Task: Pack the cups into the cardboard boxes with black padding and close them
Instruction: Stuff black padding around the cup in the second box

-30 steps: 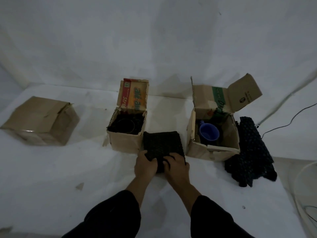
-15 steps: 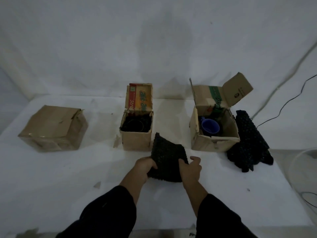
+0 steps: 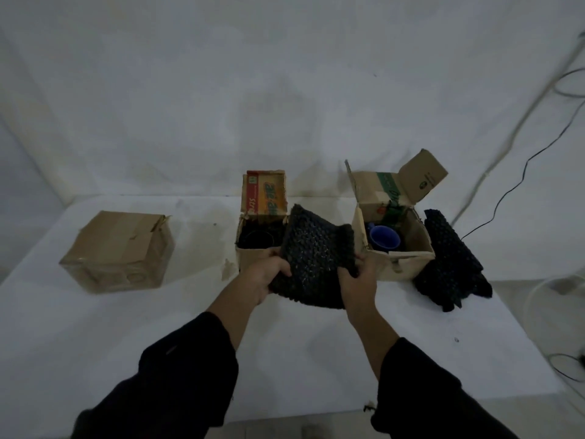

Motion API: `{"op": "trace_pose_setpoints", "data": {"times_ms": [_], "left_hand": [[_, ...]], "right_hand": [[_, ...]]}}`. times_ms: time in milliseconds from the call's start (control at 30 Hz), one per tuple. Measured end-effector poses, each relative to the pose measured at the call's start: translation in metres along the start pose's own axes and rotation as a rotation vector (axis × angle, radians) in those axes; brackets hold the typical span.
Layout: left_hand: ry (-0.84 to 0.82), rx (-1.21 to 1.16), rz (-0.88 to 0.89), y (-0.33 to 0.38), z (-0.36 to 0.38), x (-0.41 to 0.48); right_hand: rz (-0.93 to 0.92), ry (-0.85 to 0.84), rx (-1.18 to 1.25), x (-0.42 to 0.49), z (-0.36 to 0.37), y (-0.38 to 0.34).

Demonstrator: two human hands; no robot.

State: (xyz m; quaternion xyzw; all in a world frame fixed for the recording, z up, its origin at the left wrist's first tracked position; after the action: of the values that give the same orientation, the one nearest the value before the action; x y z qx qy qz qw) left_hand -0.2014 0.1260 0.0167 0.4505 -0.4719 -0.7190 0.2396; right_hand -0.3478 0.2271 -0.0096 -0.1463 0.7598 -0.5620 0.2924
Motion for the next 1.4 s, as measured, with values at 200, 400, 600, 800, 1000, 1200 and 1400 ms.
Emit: {"op": "trace_pose_setpoints", "data": {"times_ms": [200,400,600,800,1000,1200,1400], "left_hand": [[0.118,-0.032,0.168,0.034,-0.04,0.008],[0.212,0.008,0.285,0.059,-0.074,0.03],[0.291,0.085,0.356,0.072,-0.088,0.054],[0.279,0.153,0.294,0.056,-0.093,0.078],[0.189,0.319,0.322,0.042,-0.1,0.09],[0.099,1.208,0.58,0.057,-0.095,0.089],[-0.368,1.956,0.374,0.079,-0.076,0.105]], "right_hand": [[-0.187,-0.074,0.022,-0.003,0.031,-0.047],[-0.33,-0.19,-0.106,0.01,0.067,-0.073],[-0.37,-0.21,-0.216,0.043,0.099,-0.082],[-0.322,-0.249,-0.289,0.07,0.114,-0.066],[-0.34,-0.381,-0.458,0.086,0.114,-0.051],[-0.525,-0.465,-0.962,0.096,0.119,-0.055],[-0.969,-0.397,-1.299,0.095,0.128,-0.071]]}}
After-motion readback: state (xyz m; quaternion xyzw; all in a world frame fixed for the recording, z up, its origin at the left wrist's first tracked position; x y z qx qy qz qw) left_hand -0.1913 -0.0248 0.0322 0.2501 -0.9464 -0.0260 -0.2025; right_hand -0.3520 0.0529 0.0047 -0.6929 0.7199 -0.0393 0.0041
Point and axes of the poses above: each hand's wrist, its own x-axis towards the middle knuckle, its own z-axis out of the palm, y = z × x, the point moved 2 cm from there along x, towards the middle knuckle, and after that the axes turned 10 degrees about z, right-handed, at the moved point
